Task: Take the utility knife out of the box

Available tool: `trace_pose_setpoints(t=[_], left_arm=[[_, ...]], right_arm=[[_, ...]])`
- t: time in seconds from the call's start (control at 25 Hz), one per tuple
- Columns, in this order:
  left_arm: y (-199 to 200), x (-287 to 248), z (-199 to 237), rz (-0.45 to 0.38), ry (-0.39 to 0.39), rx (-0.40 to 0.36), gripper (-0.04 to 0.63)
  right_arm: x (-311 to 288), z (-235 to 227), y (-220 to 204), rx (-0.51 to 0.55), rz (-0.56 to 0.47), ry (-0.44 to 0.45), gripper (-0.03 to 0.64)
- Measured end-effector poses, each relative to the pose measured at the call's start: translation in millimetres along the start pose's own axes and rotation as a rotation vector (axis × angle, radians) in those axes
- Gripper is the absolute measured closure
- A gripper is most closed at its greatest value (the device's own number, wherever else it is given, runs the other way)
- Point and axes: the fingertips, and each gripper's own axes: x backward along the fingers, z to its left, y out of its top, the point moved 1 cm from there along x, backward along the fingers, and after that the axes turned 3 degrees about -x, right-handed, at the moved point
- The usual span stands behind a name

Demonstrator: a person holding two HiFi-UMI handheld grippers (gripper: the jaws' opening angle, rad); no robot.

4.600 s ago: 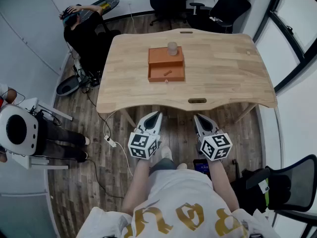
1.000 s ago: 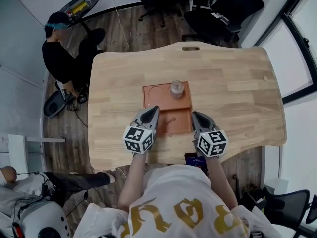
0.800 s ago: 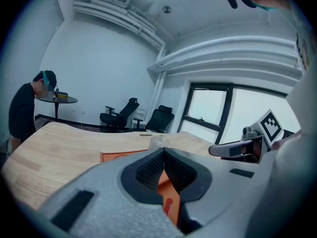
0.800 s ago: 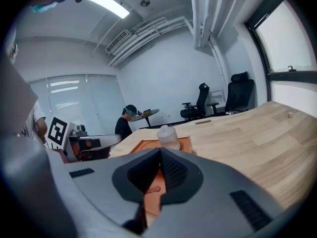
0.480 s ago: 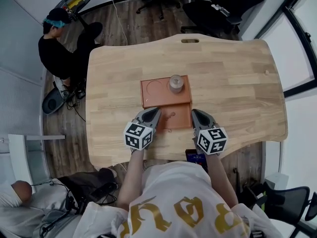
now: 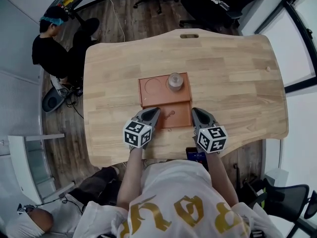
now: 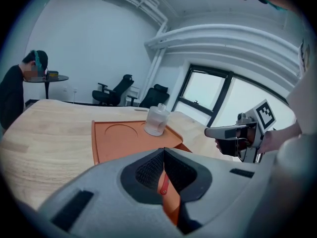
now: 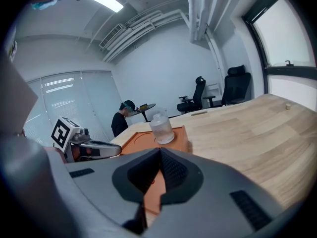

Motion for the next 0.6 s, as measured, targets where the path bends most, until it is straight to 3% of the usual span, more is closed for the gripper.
trace_pose_setpoints(t=[0.6], left_arm=[[-22,-34,-7,0.152,-0.092,0.015,0.586]], right_arm=[[-11,-20,-3,-0.046,0.019,-0.018,0.606]])
